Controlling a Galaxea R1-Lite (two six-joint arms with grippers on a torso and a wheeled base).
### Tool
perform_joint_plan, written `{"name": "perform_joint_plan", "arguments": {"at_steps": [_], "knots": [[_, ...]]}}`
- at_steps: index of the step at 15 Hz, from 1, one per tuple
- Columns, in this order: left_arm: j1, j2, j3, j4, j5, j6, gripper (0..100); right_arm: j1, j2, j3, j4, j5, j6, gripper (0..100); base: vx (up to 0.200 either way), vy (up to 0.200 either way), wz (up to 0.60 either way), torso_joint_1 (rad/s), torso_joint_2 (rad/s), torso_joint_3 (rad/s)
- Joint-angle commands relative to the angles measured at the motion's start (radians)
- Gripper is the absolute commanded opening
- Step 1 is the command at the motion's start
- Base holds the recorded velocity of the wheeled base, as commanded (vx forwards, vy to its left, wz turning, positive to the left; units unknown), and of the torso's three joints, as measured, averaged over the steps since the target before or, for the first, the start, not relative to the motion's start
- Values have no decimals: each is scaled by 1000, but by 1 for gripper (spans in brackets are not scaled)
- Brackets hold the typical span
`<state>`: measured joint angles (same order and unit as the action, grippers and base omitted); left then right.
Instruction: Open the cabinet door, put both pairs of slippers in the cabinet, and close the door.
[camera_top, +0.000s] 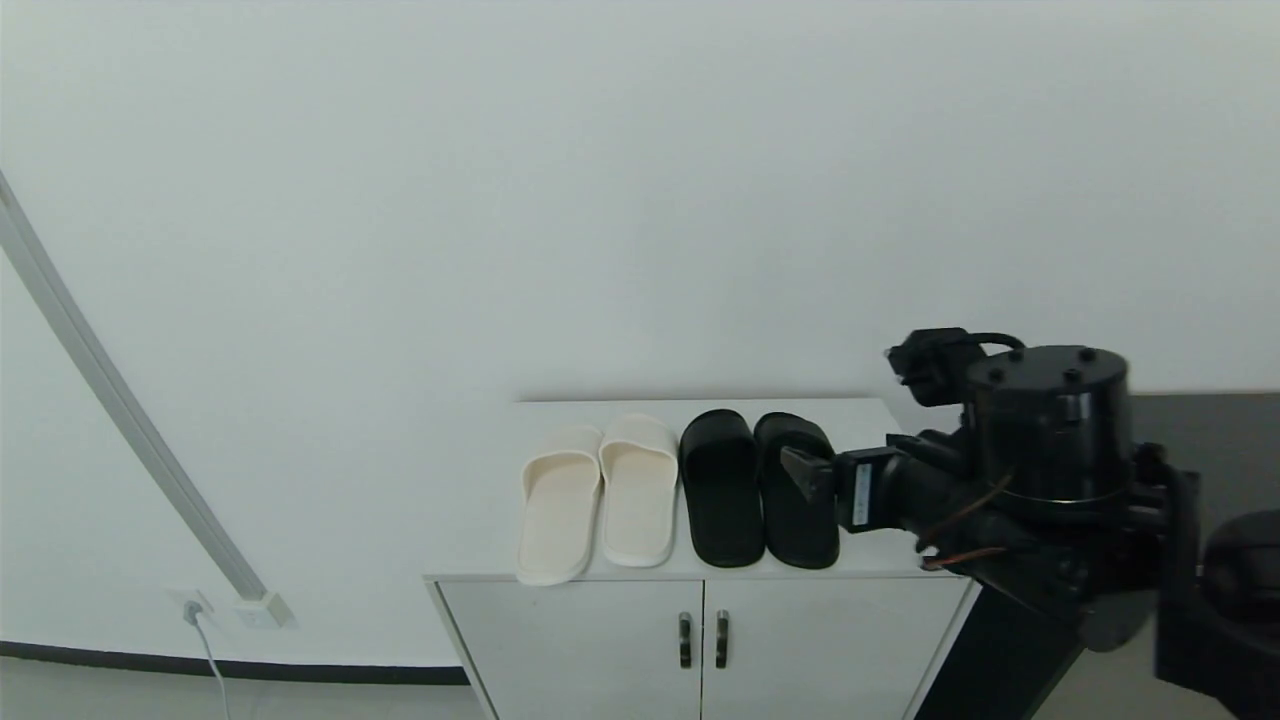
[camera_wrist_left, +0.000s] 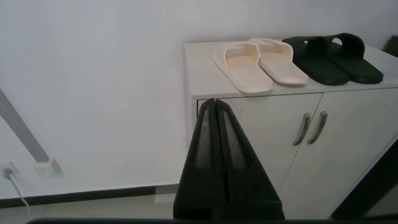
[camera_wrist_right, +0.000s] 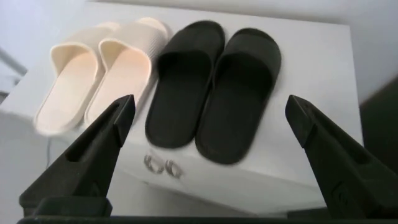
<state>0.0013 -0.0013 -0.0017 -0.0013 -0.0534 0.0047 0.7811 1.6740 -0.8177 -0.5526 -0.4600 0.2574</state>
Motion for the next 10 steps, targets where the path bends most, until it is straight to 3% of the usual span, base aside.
{"name": "perform_joint_plan", "arguments": {"at_steps": [1, 10], "knots": [[0, 1, 0, 0, 0, 0, 0, 9, 202, -106, -63, -78, 20, 100, 0, 0, 0, 0, 0, 0], [0, 1, 0, 0, -2, 0, 0, -9, 467, -273, -93, -154, 92, 100, 0, 0, 0, 0, 0, 0]]}}
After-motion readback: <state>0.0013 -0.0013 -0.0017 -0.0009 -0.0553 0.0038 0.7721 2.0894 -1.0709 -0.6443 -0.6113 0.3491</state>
